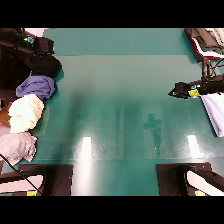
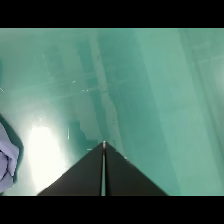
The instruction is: Fold the shirts.
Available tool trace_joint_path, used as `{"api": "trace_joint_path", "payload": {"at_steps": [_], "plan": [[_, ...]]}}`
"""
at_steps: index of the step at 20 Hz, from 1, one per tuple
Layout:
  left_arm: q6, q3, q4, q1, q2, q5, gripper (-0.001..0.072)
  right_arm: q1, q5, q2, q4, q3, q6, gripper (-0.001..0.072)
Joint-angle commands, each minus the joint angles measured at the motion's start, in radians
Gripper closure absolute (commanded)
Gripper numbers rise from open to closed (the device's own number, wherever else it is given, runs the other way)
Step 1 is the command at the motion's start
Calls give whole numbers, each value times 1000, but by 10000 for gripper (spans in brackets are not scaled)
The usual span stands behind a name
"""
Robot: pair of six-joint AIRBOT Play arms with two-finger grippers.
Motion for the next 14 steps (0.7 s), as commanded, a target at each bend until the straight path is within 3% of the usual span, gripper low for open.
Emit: {"api": "trace_joint_path", "payload": {"at_steps": [1, 14], "plan": [[0, 0, 0, 0, 0, 2, 684, 12, 4, 0, 2, 1, 1, 689], [-7, 0, -24, 0, 0, 11, 684, 12, 26, 0, 2, 1, 1, 689]]}}
